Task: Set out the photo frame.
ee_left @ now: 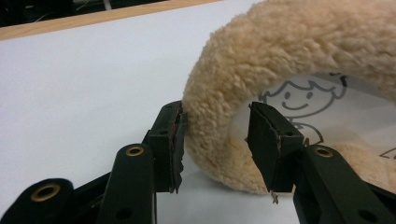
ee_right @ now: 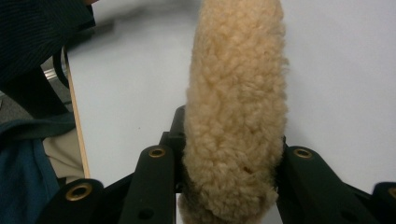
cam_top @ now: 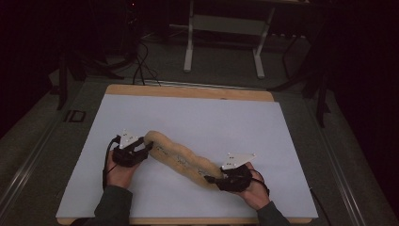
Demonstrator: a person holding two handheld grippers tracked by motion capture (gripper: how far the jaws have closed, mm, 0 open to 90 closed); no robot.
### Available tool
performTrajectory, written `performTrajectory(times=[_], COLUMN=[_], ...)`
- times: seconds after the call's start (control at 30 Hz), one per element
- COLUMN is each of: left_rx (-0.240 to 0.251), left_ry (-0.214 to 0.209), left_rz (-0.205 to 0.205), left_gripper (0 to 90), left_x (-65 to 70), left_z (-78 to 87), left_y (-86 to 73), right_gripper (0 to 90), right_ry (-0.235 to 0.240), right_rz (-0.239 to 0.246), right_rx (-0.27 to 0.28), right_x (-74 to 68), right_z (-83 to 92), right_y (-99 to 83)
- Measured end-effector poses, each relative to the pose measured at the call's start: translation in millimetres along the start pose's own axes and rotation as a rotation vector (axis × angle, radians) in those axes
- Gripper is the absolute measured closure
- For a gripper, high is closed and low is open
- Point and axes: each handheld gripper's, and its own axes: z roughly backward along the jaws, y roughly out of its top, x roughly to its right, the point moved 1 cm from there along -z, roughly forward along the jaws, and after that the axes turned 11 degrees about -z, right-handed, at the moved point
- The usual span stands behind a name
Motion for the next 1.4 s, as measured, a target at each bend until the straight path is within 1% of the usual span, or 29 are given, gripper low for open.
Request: performTrajectory(times=[0.07, 0.17, 0.2, 0.27, 0.3, 0.33, 0.37, 0.4, 0.43, 0.53, 0.57, 0.6, 0.63, 0.67, 0.7, 0.73, 0.77, 0.87, 0.9, 0.93, 0.97, 1.03, 1.07, 1.1, 1.13, 1.17, 1.23, 1.33, 1.4], left_rx=[0.004, -0.004, -0.008, -0.011, -0.014, -0.02, -0.022, -0.022, -0.03, -0.033, -0.031, -0.031, -0.038, -0.038, -0.043, -0.043, -0.048, -0.047, -0.043, -0.043, -0.042, -0.039, -0.039, -0.039, -0.039, -0.042, -0.046, -0.046, -0.046], left_ry=[0.001, -0.004, -0.011, -0.007, 0.002, 0.016, 0.009, 0.009, 0.014, 0.018, 0.017, 0.017, 0.021, 0.021, 0.033, 0.033, 0.039, 0.043, 0.053, 0.053, 0.054, 0.057, 0.057, 0.056, 0.056, 0.058, 0.058, 0.058, 0.059], left_rz=[0.0, -0.001, 0.003, -0.003, -0.008, -0.012, -0.002, -0.002, -0.01, -0.006, 0.004, 0.004, 0.007, 0.007, 0.01, 0.01, 0.011, 0.021, 0.031, 0.031, 0.036, 0.04, 0.04, 0.048, 0.048, 0.054, 0.058, 0.061, 0.062], left_gripper=[58.0, 59.9, 59.9, 60.4, 62.3, 66.4, 70.2, 72.1, 72.6, 73.1, 73.1, 73.1, 73.2, 73.2, 73.2, 73.3, 73.3, 73.4, 73.4, 73.4, 73.4, 73.4, 73.4, 73.4, 73.4, 73.4, 73.4, 73.3, 73.2], left_x=[-1.4, -2.6, -1.7, -1.3, -1.0, -1.0, -1.7, -1.7, -0.9, -0.5, -0.7, -0.7, 0.0, 0.0, 2.0, 2.0, 2.9, 3.5, 5.0, 5.0, 5.3, 5.8, 5.8, 6.1, 6.1, 6.7, 6.9, 7.2, 7.6], left_z=[-0.8, -3.4, -6.2, -7.1, -7.4, -7.2, -6.4, -6.4, -5.6, -5.3, -4.8, -4.8, -2.9, -2.9, -2.2, -2.2, -1.8, -1.0, 0.0, 0.0, 0.6, 0.8, 0.8, 1.3, 1.3, 2.1, 2.9, 3.4, 4.1], left_y=[-0.3, -1.0, -1.1, -0.7, -0.5, -0.7, -0.9, -0.9, -0.8, -0.8, -1.4, -1.4, -1.7, -1.7, -1.1, -1.1, -0.8, -1.6, -3.0, -3.0, -3.6, -4.1, -4.1, -4.5, -4.5, -4.5, -4.7, -5.1, -5.4], right_gripper=[67.3, 67.3, 67.3, 67.2, 67.2, 67.1, 67.1, 67.1, 67.1, 66.9, 66.8, 66.8, 66.6, 66.6, 66.3, 66.3, 66.0, 65.2, 64.9, 64.9, 63.6, 61.0, 61.0, 58.7, 58.7, 55.5, 53.0, 51.6, 49.6], right_ry=[0.003, 0.005, 0.0, -0.002, -0.003, -0.003, -0.005, -0.006, -0.01, -0.021, -0.027, -0.027, -0.053, -0.053, -0.081, -0.081, -0.112, -0.16, -0.172, -0.172, -0.205, -0.23, -0.23, -0.247, -0.247, -0.266, -0.278, -0.28, -0.292], right_rz=[0.0, 0.008, 0.021, 0.024, 0.023, 0.023, 0.024, 0.023, 0.025, 0.025, 0.021, 0.021, 0.016, 0.016, 0.007, 0.007, -0.005, -0.023, -0.027, -0.027, -0.038, -0.058, -0.058, -0.081, -0.081, -0.096, -0.114, -0.119, -0.13], right_rx=[-0.004, -0.006, -0.018, -0.022, -0.023, -0.025, -0.027, -0.026, -0.025, -0.019, -0.015, -0.015, -0.013, -0.013, -0.01, -0.01, -0.01, 0.004, 0.008, 0.008, 0.018, 0.024, 0.024, 0.034, 0.034, 0.044, 0.045, 0.047, 0.036], right_x=[0.5, 1.7, 1.7, 1.5, 1.7, 2.1, 2.4, 2.9, 3.0, 3.4, 3.8, 3.8, 5.2, 5.2, 6.4, 6.4, 7.7, 9.9, 10.5, 10.5, 12.1, 14.5, 14.5, 17.1, 17.1, 19.6, 20.8, 21.6, 22.5], right_z=[0.2, 0.0, -0.4, -0.6, -0.7, -0.6, -0.6, -0.5, -0.4, -0.1, -0.1, -0.1, 0.0, 0.0, -0.2, -0.2, -0.4, -0.4, -0.3, -0.3, -0.3, 0.0, 0.0, 1.0, 1.0, 1.5, 1.9, 2.1, 2.1], right_y=[-0.4, -0.9, -1.7, -1.8, -1.8, -1.8, -1.9, -1.9, -1.7, -1.2, -1.2, -1.2, -1.0, -1.0, -1.0, -1.0, -1.0, -0.3, -0.1, -0.1, 0.6, 1.1, 1.1, 0.5, 0.5, -0.1, -0.7, -1.6, -3.2])
